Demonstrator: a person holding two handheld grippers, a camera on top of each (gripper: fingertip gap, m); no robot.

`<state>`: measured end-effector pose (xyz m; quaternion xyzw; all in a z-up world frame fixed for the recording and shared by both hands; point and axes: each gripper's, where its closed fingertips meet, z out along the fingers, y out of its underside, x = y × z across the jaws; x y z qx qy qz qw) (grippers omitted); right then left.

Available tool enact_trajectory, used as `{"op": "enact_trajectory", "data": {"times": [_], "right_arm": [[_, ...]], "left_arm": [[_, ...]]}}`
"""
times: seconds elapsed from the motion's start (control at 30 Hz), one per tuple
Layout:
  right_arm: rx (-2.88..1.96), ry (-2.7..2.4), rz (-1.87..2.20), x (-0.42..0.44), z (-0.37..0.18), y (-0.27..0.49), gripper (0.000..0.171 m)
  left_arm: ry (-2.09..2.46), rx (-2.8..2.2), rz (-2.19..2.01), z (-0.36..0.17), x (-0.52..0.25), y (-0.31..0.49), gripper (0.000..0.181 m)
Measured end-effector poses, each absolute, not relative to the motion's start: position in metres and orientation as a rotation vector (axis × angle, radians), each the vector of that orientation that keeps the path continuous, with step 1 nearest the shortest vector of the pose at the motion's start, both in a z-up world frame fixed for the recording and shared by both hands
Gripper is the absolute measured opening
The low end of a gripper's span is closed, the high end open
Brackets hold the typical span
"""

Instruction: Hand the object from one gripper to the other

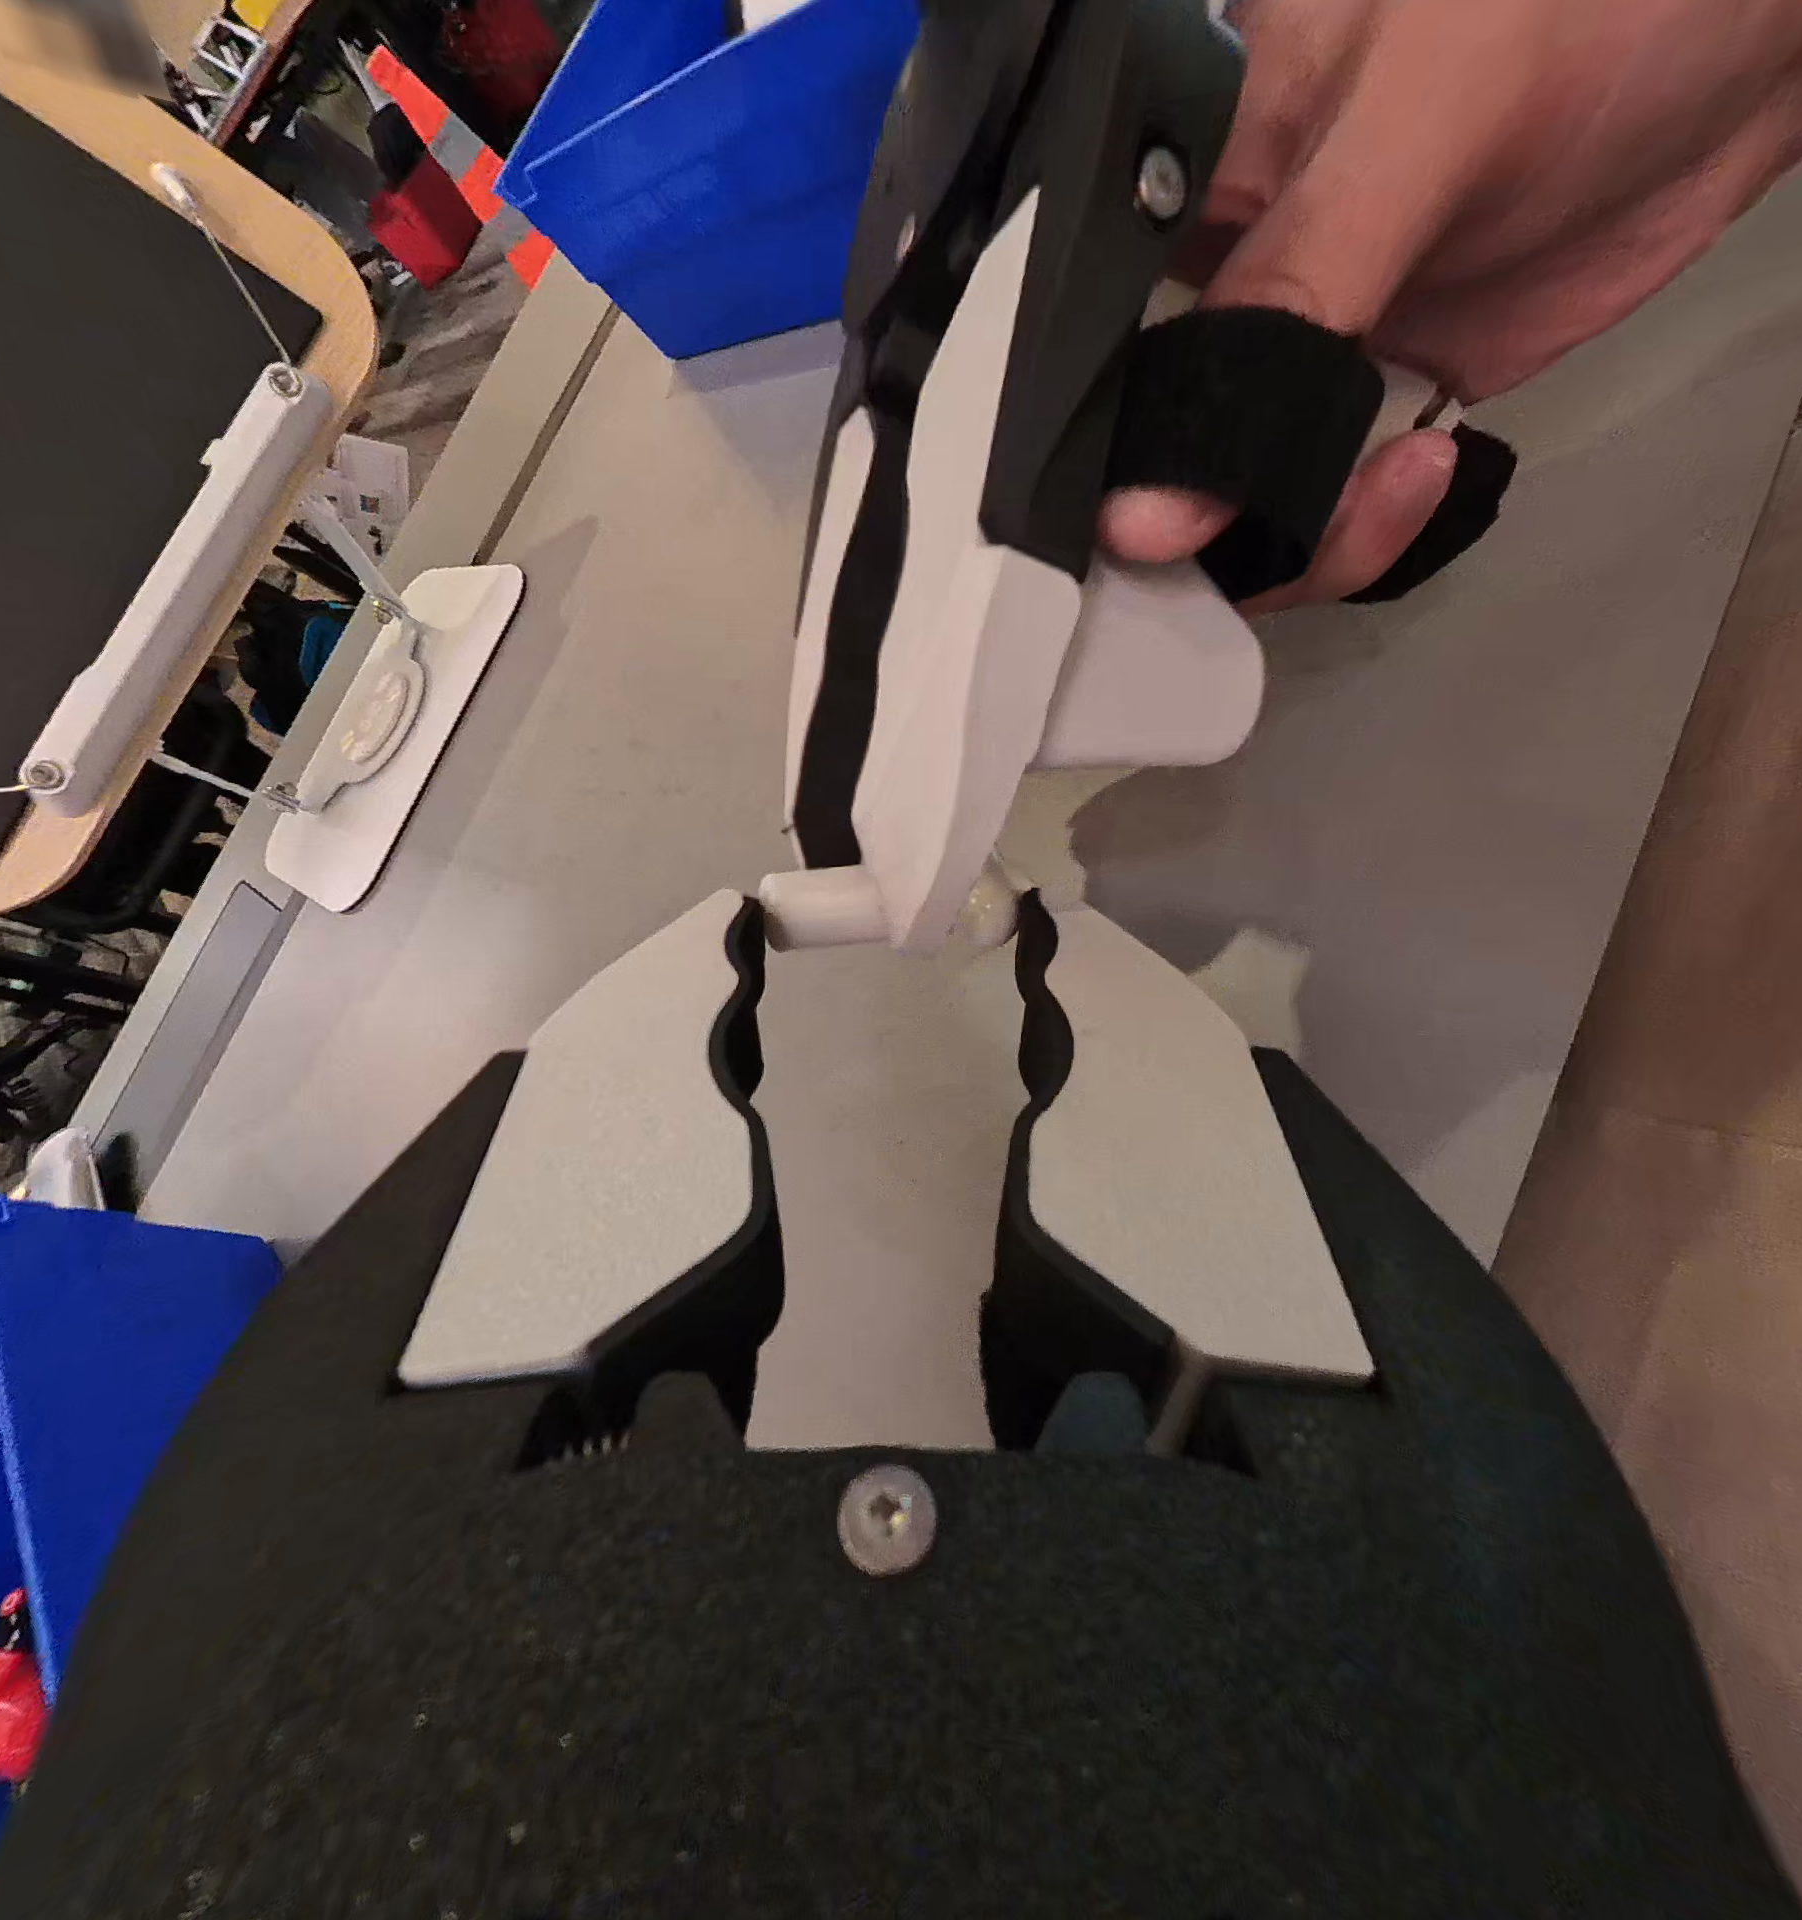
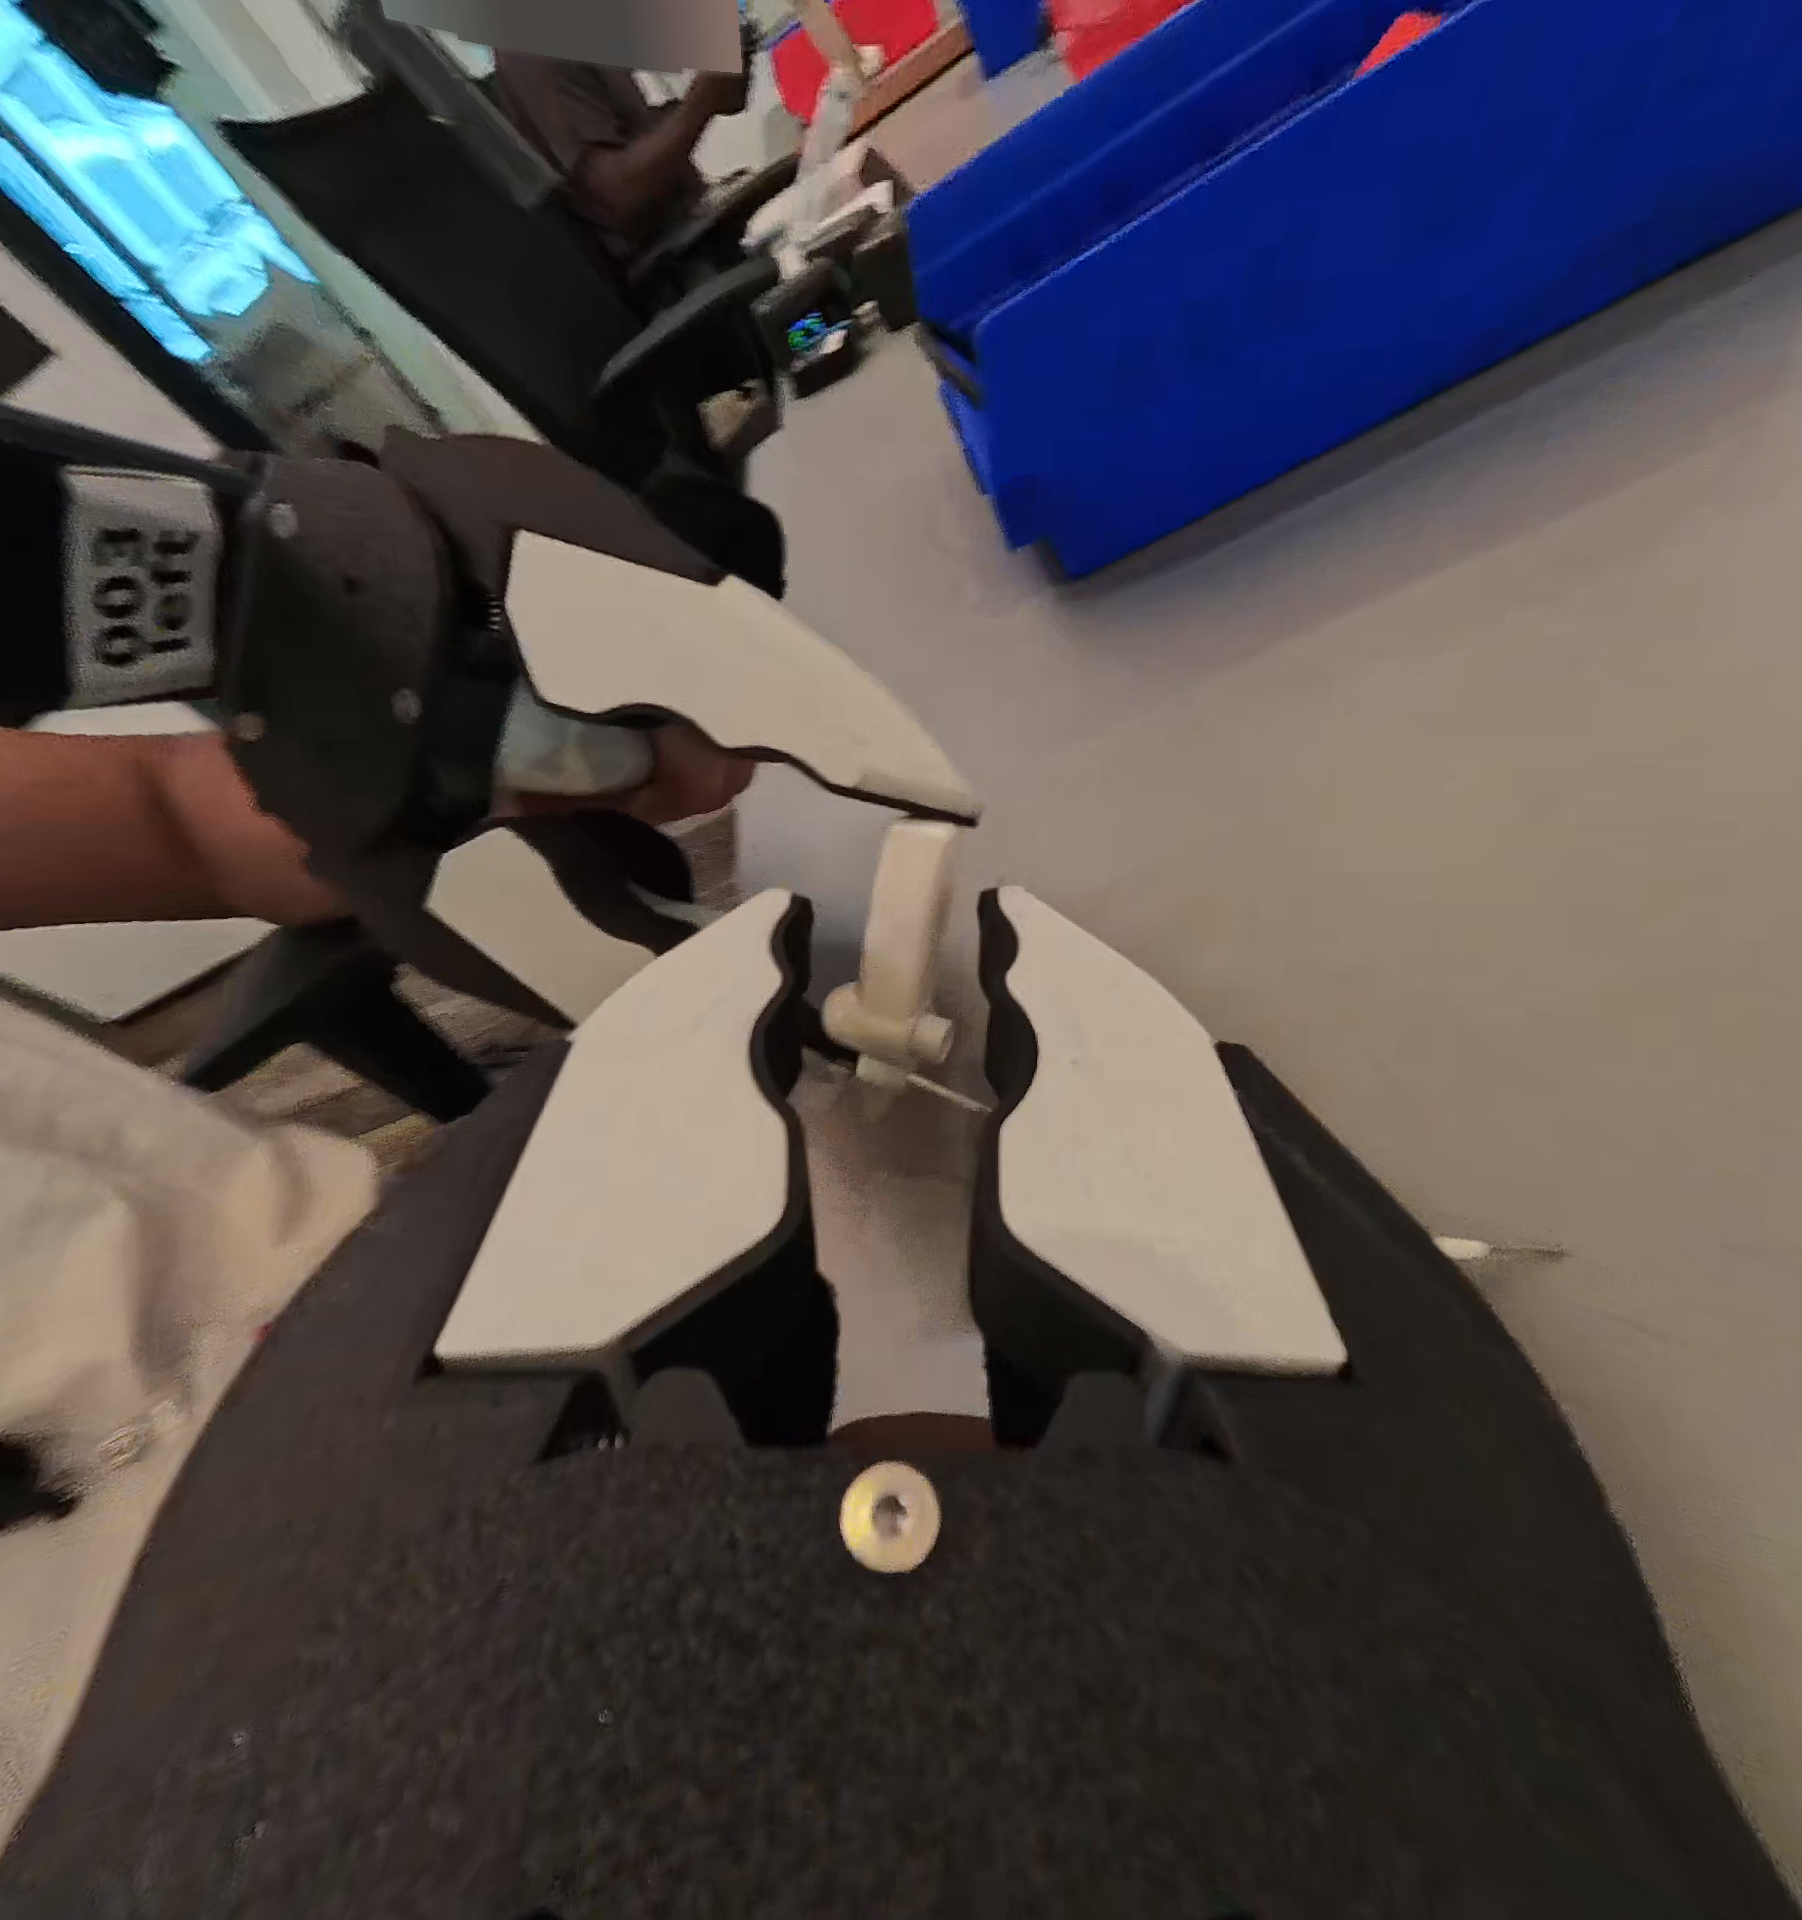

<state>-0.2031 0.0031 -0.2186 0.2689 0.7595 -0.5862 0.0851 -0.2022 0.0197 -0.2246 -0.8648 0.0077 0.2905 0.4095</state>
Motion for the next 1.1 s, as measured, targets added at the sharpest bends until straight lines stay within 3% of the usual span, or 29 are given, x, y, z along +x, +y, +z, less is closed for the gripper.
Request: {"op": "enact_trajectory", "data": {"times": [0.17, 0.6, 0.73, 0.97, 1.03, 1.1], "right_arm": [[0.836, 2.415, -1.78, -0.21, -0.216, 0.005, 0.013], [0.923, 2.474, -1.803, -0.227, -0.208, 0.032, 0.011], [0.926, 2.63, -1.842, -0.242, -0.173, 0.072, 0.011], [0.76, 2.697, -2.132, -0.249, -0.031, 0.184, 0.011], [0.818, 2.736, -2.149, -0.265, -0.019, 0.223, 0.011], [0.927, 2.803, -2.031, -0.291, -0.04, 0.261, 0.011]], "left_arm": [[-0.008, -2.195, 0.741, -0.228, -0.205, 0.018, 0.047], [-0.144, -2.122, 0.691, -0.227, -0.211, 0.014, 0.046], [-0.323, -2.083, 0.501, -0.23, -0.216, -0.001, 0.046], [-0.507, -1.964, 0.252, -0.224, -0.226, -0.009, 0.041], [-0.524, -1.952, 0.228, -0.225, -0.229, -0.011, 0.041], [-0.535, -1.943, 0.209, -0.225, -0.231, -0.012, 0.041]]}}
